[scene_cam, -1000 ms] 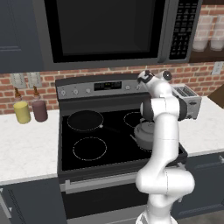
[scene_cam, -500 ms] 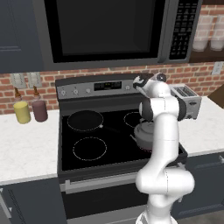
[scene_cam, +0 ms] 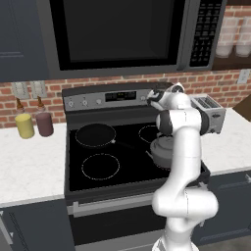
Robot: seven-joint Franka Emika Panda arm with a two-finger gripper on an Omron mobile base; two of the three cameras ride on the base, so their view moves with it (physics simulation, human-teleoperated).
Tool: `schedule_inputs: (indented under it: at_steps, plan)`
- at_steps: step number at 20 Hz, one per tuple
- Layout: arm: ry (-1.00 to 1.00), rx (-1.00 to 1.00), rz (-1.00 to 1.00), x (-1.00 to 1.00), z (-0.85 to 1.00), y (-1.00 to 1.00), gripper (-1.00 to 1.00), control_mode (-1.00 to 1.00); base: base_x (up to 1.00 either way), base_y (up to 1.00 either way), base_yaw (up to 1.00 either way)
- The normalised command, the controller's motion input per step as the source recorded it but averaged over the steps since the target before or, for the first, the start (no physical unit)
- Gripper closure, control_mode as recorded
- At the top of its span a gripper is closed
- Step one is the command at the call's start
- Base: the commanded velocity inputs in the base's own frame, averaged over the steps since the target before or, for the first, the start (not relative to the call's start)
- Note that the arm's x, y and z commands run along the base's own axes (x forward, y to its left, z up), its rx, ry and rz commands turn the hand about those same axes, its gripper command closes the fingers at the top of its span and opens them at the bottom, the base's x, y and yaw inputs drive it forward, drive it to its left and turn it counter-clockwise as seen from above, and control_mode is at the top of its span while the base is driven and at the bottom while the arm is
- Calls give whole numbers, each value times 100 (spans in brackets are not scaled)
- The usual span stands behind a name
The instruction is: Pick the kettle from the counter and place it on a stove burner. Then turn the burner on.
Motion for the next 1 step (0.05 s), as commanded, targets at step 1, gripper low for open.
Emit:
schedule_inputs:
  at_steps: [1]
  plan:
    - [0, 0, 0, 0, 0, 0, -100, -100, 0, 0, 0]
